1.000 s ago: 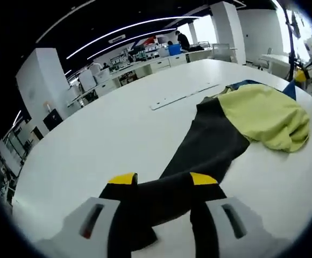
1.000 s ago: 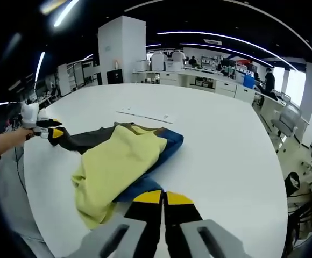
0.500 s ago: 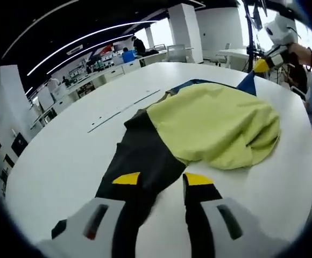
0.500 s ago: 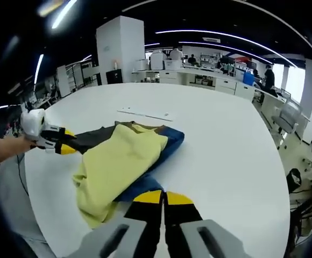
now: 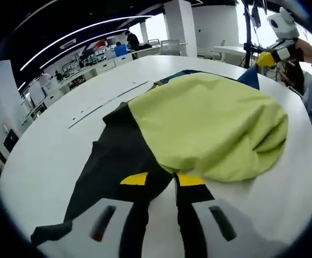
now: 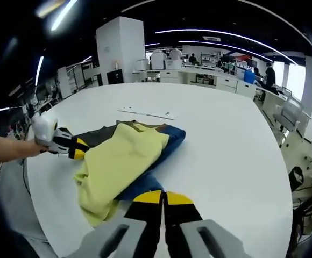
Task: Fold the garment on the visible template until the final outline fits inside the template.
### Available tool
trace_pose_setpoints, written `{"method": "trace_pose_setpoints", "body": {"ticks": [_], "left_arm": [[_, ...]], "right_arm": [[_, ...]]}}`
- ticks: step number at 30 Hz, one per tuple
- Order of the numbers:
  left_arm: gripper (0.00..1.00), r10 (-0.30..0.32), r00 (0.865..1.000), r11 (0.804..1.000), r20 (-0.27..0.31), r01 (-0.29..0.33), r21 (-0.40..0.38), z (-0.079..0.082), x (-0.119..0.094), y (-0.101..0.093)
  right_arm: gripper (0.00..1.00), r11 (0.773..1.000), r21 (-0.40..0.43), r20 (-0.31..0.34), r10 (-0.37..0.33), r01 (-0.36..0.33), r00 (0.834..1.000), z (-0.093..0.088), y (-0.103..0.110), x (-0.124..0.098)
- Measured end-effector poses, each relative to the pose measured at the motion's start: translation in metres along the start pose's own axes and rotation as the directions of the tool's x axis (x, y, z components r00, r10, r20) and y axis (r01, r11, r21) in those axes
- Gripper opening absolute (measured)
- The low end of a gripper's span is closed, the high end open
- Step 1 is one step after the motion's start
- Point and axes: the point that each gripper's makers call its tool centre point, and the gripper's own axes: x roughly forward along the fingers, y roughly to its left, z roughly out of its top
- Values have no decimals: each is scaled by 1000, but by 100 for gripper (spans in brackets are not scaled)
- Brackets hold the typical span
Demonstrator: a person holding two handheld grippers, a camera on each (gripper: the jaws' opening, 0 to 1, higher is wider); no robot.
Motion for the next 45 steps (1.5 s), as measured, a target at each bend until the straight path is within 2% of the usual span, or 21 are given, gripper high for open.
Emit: {"method": "trace_pose_setpoints", "body": {"ticks": [2, 4, 8, 14, 20, 29, 35, 37, 45], "left_arm": [[8, 9, 1000, 1000, -3, -9, -14, 1, 1, 1], [2, 37, 999, 999, -18, -36, 17, -1, 2, 5], [1, 35, 999, 999, -19, -34, 40, 0, 1, 6], [1, 73, 997, 997, -2, -73, 29, 4, -8, 30], [1, 104, 995, 995, -9, -104, 14, 0, -15, 54], [1, 142, 990, 987, -26, -140, 76, -4, -17, 70], [1, 158, 987, 987, -33, -157, 47, -7, -19, 79], [1, 165, 986, 986, -34, -164, 42, -8, -20, 80], [1, 198, 979, 979, -50, -195, 59, -13, -24, 91]], "right_arm": [[0, 1000, 0, 0, 1, -1, 1000, 0, 0, 0], [0, 1000, -1, 3, 5, -5, 1000, 1, 1, 0], [0, 1000, -20, 5, 19, -19, 1000, 4, 5, -5], [0, 1000, -17, 25, 17, -17, 1000, 6, 4, -17], [0, 1000, 5, 26, -8, 8, 1000, 3, -3, -28], [0, 997, 40, 29, -67, 66, 997, 2, -23, -45], [0, 986, 136, 34, -105, 100, 994, -6, -44, -58], [0, 984, 141, 28, -117, 112, 993, -10, -50, -61], [0, 963, 180, -59, -194, 202, 979, -39, -79, -69]]}}
